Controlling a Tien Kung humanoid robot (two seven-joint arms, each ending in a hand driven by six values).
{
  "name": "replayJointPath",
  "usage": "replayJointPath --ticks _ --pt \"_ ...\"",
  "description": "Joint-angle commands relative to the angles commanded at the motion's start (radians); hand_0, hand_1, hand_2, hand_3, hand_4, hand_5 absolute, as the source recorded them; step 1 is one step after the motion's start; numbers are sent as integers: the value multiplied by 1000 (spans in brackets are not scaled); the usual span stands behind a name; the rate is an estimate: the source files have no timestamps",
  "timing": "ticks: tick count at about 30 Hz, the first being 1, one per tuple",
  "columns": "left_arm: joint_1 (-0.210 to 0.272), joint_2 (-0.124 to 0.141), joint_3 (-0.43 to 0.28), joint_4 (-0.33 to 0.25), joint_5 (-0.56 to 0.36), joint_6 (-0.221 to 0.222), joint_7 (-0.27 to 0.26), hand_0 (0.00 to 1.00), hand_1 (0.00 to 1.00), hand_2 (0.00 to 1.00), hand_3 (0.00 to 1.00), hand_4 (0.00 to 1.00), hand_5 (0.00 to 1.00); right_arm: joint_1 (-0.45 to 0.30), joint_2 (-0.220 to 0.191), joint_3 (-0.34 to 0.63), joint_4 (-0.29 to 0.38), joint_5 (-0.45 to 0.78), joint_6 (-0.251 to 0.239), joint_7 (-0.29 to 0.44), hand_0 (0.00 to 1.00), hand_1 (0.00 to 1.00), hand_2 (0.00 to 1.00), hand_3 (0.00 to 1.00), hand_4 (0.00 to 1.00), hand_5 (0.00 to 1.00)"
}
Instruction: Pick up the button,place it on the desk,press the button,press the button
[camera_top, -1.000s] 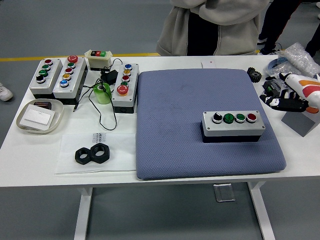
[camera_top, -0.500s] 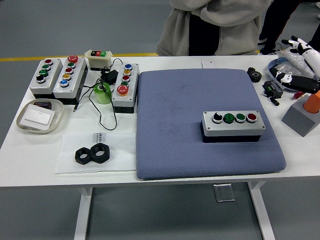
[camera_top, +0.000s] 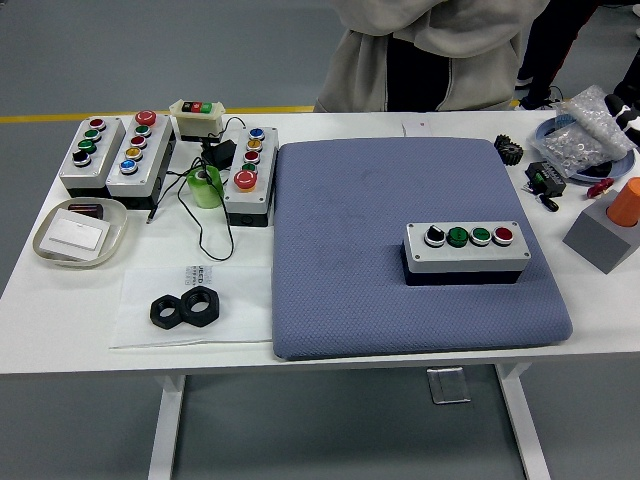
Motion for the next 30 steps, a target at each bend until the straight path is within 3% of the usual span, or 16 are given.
replayJointPath --ticks 10,18,30 --pt "4 -2 -7 1 9 1 2 712 832 893 825 642 998 -57 25 40 -48 387 1 2 972 890 940 938 698 608" --pt "11 -5 -19 2 26 3 6 714 832 893 826 641 998 -68 42 32 -97 392 16 -11 959 872 909 914 691 645" --pt "18 -4 -24 1 36 3 8 716 832 893 826 641 998 -75 42 30 -104 386 25 -16 957 867 901 903 682 660"
